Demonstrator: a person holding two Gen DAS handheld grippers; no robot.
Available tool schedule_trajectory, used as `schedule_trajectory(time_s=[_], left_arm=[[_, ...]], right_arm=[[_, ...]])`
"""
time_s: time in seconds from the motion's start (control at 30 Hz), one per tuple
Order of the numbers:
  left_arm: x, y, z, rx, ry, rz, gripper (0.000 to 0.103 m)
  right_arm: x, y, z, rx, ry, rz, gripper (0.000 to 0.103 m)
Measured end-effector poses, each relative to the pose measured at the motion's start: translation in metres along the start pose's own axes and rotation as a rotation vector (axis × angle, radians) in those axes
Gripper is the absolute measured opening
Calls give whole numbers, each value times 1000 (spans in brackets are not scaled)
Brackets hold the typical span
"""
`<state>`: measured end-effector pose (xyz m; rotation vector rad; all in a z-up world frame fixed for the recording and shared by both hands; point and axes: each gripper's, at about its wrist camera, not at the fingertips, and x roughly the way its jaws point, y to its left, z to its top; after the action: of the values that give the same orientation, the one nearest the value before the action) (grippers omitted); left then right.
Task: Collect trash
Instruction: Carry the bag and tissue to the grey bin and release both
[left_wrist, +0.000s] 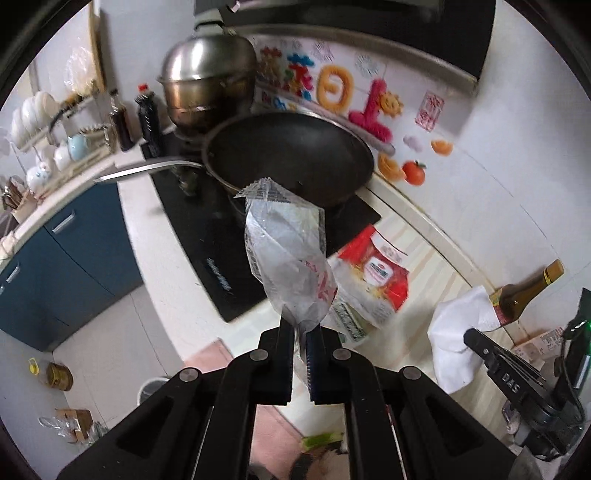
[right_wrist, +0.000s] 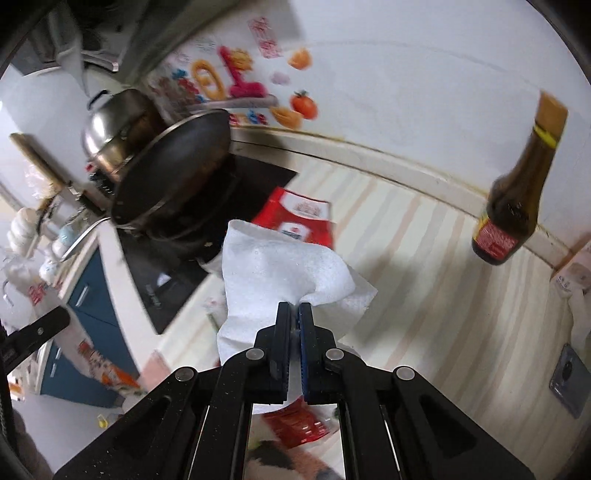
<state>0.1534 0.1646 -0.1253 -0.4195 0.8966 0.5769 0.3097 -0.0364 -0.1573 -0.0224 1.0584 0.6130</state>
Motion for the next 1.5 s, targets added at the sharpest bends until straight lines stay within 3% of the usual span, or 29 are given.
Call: schedule_trajectory(time_s=[0.27,0.47,0.67,0.87,0.93,1.03,1.2,1.33,1.5], left_arm=[[-24,94,-35,-46,-8,118,3],[-24,206,-81,-185,49,214,3],[4,323,-155,-363,152,303,3],[96,433,-265,-511,321,364,3],[148,463,-308,-535,401,377,3],[227,499,-366,-582,507,347,3],[339,539,-444,-646,596,290,3],[395,555,-480,-671,647,252,7],[427,556,-495,-660,687,216,14]], right_arm=[[-6,98,-41,-131,43,81,4],[31,192,-100,-245,147,136,4],[96,281,-183,-388,286,168,4],[219,344,-300,-490,465,174,4],[271,357,-341,-518,509,163,4],[357,365,-405,-528,602,141,4],[488,357,-495,-520,750,136,4],[574,349,-547,-567,817,105,4],[630,344,-581,-609,844,76,7]])
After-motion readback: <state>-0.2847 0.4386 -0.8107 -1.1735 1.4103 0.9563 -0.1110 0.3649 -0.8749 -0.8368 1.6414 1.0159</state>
